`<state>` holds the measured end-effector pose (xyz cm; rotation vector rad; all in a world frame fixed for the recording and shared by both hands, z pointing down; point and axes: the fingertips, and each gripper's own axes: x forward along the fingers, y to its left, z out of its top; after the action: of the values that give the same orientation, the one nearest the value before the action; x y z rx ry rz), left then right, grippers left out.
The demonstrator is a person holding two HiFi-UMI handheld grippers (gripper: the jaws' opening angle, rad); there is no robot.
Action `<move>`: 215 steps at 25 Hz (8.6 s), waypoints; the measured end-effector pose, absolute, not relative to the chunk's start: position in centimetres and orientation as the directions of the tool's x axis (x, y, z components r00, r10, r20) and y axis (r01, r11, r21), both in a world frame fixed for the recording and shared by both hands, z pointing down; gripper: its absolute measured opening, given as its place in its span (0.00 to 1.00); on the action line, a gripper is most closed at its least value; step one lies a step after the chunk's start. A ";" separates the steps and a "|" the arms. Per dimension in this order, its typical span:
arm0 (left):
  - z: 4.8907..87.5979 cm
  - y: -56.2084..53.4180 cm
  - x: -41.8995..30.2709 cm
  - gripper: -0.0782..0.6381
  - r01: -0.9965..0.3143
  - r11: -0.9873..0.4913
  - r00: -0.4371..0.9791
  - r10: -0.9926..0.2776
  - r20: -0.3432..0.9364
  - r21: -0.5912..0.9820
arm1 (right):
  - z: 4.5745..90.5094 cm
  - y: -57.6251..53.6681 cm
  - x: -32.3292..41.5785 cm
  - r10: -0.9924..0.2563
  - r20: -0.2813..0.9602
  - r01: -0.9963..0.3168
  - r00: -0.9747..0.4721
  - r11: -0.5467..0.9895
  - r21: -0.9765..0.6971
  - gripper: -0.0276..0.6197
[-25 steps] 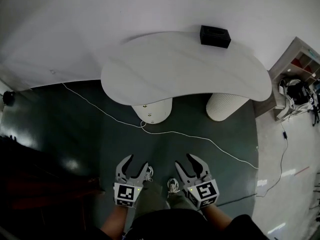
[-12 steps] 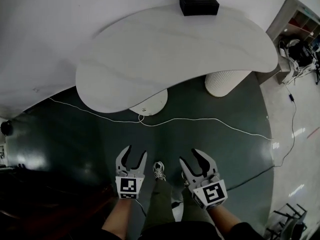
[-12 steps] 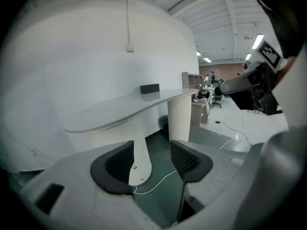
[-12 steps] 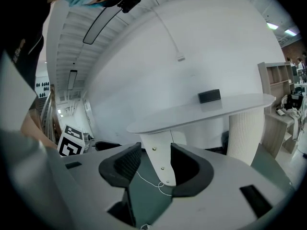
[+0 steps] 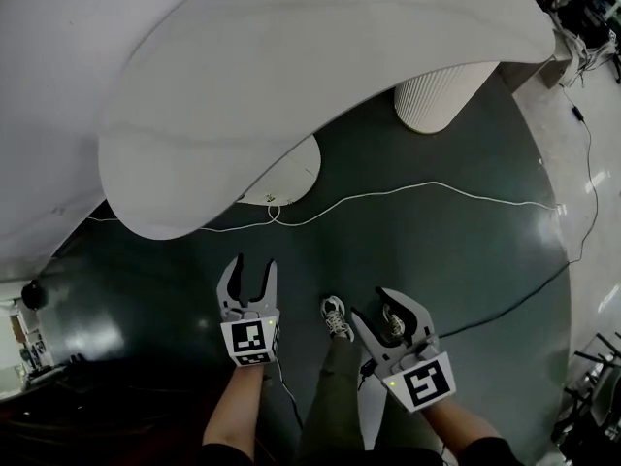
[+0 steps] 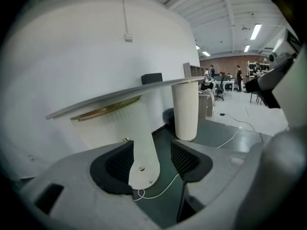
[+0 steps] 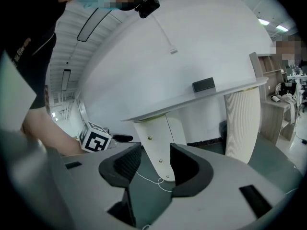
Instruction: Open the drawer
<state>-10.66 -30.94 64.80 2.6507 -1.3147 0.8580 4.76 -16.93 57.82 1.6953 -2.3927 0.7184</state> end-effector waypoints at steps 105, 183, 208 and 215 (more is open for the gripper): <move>74.2 -25.1 -12.7 0.25 -0.991 -0.131 0.095 -0.851 0.517 -0.033 | 59.8 -9.2 8.2 -0.774 0.393 -0.866 -0.496 0.413 -0.281 0.31; 38.6 -15.0 -15.0 0.29 -0.900 -0.431 0.380 -0.852 0.362 -0.070 | 36.8 -15.2 0.2 -0.790 0.246 -0.827 -0.562 0.547 -0.133 0.25; 33.3 -16.2 -17.9 0.13 -0.839 -0.534 0.491 -0.826 0.278 -0.106 | 32.6 -16.3 -3.1 -0.829 0.203 -0.853 -0.521 0.513 -0.093 0.05; 34.0 -16.6 -20.0 0.13 -0.840 -0.526 0.483 -0.836 0.261 -0.133 | 33.2 -16.8 -4.5 -0.829 0.209 -0.854 -0.519 0.512 -0.093 0.05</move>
<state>-20.00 -16.62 33.97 2.6941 -1.5228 0.4627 -4.54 -16.84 33.19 1.4611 -2.6093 0.2781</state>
